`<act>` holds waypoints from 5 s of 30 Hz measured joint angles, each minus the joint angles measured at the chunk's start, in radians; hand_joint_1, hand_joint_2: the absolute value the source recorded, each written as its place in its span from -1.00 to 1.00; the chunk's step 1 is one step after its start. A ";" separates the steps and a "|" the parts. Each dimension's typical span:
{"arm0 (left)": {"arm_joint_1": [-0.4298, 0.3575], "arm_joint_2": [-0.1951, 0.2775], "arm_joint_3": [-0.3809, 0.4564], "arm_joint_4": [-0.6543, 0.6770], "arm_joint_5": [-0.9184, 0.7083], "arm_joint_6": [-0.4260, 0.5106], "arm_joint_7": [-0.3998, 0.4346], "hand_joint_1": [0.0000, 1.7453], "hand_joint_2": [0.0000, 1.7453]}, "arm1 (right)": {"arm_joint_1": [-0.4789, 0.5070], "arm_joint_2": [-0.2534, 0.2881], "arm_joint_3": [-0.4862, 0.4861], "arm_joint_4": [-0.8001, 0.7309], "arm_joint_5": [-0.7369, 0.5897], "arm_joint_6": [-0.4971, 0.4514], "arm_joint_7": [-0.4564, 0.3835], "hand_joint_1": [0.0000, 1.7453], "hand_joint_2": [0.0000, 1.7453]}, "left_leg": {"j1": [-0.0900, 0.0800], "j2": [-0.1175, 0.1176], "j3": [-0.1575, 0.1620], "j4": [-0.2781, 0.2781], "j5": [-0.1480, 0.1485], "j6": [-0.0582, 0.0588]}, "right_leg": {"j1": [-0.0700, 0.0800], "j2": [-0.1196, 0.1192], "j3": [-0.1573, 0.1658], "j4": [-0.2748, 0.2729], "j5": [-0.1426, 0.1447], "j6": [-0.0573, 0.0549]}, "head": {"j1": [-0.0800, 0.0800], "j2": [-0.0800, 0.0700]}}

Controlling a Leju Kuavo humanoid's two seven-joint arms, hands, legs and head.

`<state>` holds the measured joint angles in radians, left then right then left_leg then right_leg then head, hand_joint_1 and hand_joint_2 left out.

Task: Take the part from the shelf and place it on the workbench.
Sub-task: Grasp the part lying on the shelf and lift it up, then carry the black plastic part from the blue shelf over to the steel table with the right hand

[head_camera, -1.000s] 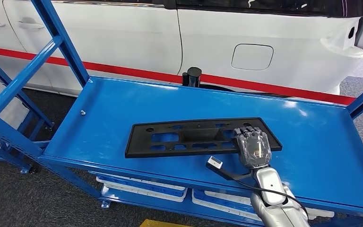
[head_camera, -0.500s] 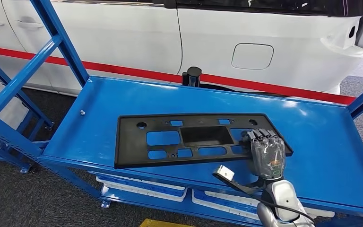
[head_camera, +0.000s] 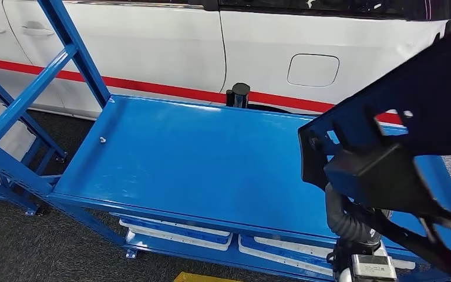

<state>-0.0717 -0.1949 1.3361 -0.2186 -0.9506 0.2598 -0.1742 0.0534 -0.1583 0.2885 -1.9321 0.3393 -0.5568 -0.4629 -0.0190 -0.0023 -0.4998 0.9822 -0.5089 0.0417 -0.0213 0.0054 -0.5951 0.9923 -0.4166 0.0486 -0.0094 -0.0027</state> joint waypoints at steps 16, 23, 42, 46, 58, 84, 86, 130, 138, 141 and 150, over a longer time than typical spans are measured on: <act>-0.001 -0.010 0.031 0.000 0.040 0.010 -0.002 -1.00 1.00 | 0.006 0.013 0.024 -0.108 -0.250 0.126 -0.133 1.00 1.00 | -0.009 0.000 -0.005 0.007 0.003 0.013 | -0.010 0.000 0.001 -0.004 0.010 0.016 | 0.000 0.000; -0.004 -0.016 0.032 0.000 0.041 0.014 -0.001 -1.00 1.00 | 0.006 0.015 0.024 -0.116 -0.253 0.125 -0.133 1.00 1.00 | 0.000 0.012 -0.025 -0.003 0.036 0.037 | -0.007 -0.001 -0.117 0.292 -0.145 0.002 | 0.006 0.000; -0.016 -0.029 0.056 0.002 0.061 0.029 -0.010 -1.00 1.00 | -0.074 0.038 0.028 -0.069 -0.254 0.074 -0.150 1.00 1.00 | 0.039 -0.001 -0.031 0.146 -0.057 -0.048 | -0.006 -0.006 -0.014 0.008 0.003 -0.026 | -0.003 0.000; -0.021 -0.030 0.056 0.002 0.051 0.007 -0.015 -1.00 1.00 | -0.041 0.034 0.009 -0.070 -0.253 0.049 -0.157 1.00 1.00 | 0.028 -0.011 0.053 0.002 -0.039 -0.033 | -0.004 -0.007 -0.024 0.006 0.029 0.006 | 0.000 0.000; -0.019 -0.067 0.072 0.004 0.083 0.124 0.044 -1.00 1.00 | 0.043 0.014 -0.081 -0.020 -0.345 0.238 -0.189 1.00 1.00 | 0.006 0.017 -0.072 0.003 0.069 0.017 | 0.003 -0.006 0.070 0.095 -0.104 0.024 | 0.007 0.000; -0.019 -0.094 0.072 0.007 0.051 0.190 0.101 -1.00 1.00 | 0.098 -0.036 -0.162 0.045 -0.404 0.207 -0.195 1.00 1.00 | 0.021 0.007 -0.072 0.012 0.053 0.022 | -0.004 -0.008 -0.076 0.276 -0.186 -0.001 | 0.005 0.000; -0.018 -0.094 0.072 0.008 0.047 0.194 0.108 -1.00 1.00 | 0.100 -0.036 -0.159 0.045 -0.403 0.203 -0.195 1.00 1.00 | 0.018 0.007 -0.094 0.014 0.073 0.020 | -0.004 -0.008 -0.036 0.273 -0.168 0.017 | 0.005 0.000; -0.003 -0.034 0.062 0.025 0.055 -0.023 -0.028 -1.00 1.00 | 0.052 0.051 -0.034 -0.063 -0.257 0.047 -0.114 1.00 1.00 | 0.020 -0.001 -0.205 0.301 -0.080 -0.035 | 0.000 -0.019 0.104 -0.032 -0.074 -0.033 | -0.003 0.000; 0.004 -0.006 0.060 0.021 0.054 -0.052 -0.028 -1.00 1.00 | 0.087 0.068 -0.066 -0.097 -0.251 0.057 -0.118 1.00 1.00 | 0.028 -0.006 -0.035 0.043 0.008 -0.031 | 0.004 -0.014 0.051 0.012 -0.059 -0.008 | -0.002 0.000; 0.003 -0.005 0.060 0.019 0.054 -0.045 -0.023 -1.00 1.00 | 0.091 0.071 -0.073 -0.101 -0.247 0.063 -0.115 1.00 1.00 | 0.030 0.000 -0.053 0.031 0.029 0.000 | 0.003 -0.011 0.024 0.049 -0.090 0.001 | 0.000 0.000; 0.001 -0.006 0.060 0.018 0.054 -0.040 -0.020 -1.00 1.00 | 0.094 0.074 -0.077 -0.102 -0.247 0.065 -0.114 1.00 1.00 | 0.026 0.009 -0.148 0.031 0.114 -0.001 | 0.002 -0.009 0.124 0.069 -0.142 0.026 | 0.004 0.000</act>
<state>-0.0706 -0.2008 1.3963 -0.2010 -0.8965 0.2194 -0.1938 0.1478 -0.0842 0.2114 -2.0345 0.0927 -0.4923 -0.5767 0.0070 0.0066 -0.6479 1.0130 -0.3950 0.0410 -0.0196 -0.0031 -0.4708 1.0610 -0.5581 0.0744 -0.0050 -0.0027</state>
